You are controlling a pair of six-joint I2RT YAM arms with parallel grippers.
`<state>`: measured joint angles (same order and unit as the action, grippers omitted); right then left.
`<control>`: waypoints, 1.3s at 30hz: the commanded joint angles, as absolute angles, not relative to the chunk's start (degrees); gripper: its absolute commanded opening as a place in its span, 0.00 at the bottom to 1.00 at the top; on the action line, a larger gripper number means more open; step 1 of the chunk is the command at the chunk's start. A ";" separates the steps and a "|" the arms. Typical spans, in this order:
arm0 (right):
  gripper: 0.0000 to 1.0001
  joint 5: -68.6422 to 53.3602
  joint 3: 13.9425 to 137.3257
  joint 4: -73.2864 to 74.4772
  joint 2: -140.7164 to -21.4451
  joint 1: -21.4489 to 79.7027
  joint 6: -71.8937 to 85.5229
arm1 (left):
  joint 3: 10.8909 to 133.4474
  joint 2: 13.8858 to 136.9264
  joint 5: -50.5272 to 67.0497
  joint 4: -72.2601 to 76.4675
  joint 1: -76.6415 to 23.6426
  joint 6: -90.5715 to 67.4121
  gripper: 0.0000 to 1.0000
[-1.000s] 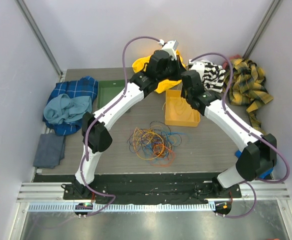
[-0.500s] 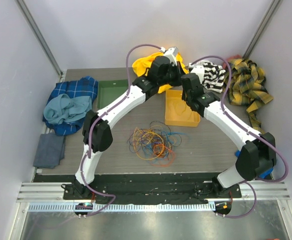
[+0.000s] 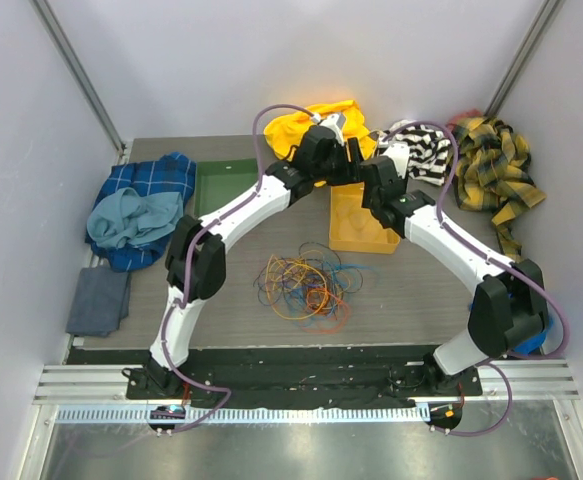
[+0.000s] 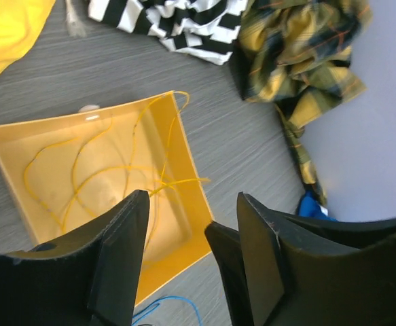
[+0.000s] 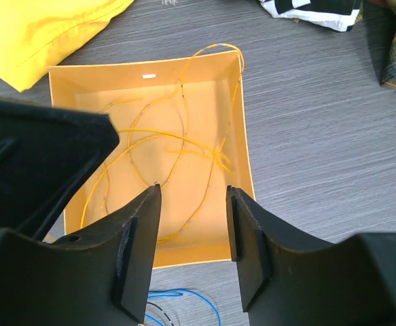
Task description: Untangle the cables
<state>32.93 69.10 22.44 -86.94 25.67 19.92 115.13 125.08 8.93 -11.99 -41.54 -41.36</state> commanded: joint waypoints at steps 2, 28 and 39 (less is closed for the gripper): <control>0.52 32.96 70.14 19.86 -87.54 26.72 20.65 | 124.17 130.23 8.88 -15.81 -41.13 -40.69 0.56; 0.47 23.02 43.25 6.61 -71.01 50.51 26.71 | 70.61 78.51 -21.61 -21.78 -41.57 -40.52 0.63; 0.47 22.24 49.22 3.69 -82.34 51.77 26.19 | 55.12 54.95 -21.97 -30.23 -41.75 -42.71 0.60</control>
<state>21.71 44.91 7.53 -79.35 51.72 26.06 56.14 61.39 -19.75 -27.97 -41.54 -41.89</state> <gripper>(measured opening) 0.469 0.600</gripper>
